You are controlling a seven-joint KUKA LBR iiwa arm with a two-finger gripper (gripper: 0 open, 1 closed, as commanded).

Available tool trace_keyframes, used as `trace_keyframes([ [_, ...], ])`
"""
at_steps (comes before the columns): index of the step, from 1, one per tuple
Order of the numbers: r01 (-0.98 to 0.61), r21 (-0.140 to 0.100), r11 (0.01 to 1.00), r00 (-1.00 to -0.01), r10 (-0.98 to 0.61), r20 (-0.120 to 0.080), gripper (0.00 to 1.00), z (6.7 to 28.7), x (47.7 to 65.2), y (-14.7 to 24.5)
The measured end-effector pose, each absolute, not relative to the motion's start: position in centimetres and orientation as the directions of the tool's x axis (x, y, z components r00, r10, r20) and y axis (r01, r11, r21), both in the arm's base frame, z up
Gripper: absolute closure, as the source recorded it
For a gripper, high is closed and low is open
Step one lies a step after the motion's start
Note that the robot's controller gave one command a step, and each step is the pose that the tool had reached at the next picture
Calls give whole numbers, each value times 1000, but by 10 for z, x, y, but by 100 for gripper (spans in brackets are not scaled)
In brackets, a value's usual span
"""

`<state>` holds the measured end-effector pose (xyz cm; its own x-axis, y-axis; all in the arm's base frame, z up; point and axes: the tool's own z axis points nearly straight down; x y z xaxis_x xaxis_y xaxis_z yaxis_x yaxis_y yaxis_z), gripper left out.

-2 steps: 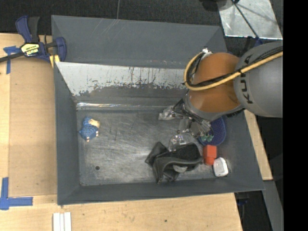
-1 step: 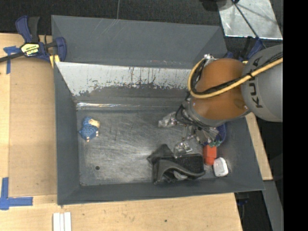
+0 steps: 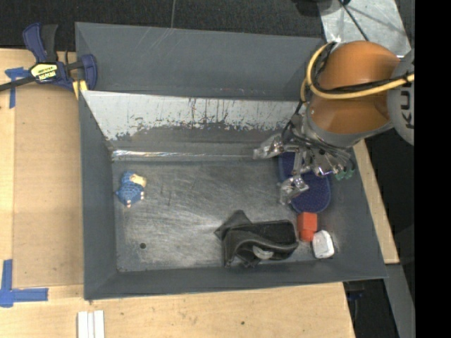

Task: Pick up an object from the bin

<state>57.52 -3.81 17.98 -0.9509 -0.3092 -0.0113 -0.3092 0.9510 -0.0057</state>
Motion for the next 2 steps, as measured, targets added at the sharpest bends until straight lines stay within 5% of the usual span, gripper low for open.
trace_keyframes([
  [1, -389, 0, 921, -921, -389, -2, 0, 131, 495, -3],
  [2, -499, -2, 867, -867, -499, -4, 0, 113, 497, 0],
])
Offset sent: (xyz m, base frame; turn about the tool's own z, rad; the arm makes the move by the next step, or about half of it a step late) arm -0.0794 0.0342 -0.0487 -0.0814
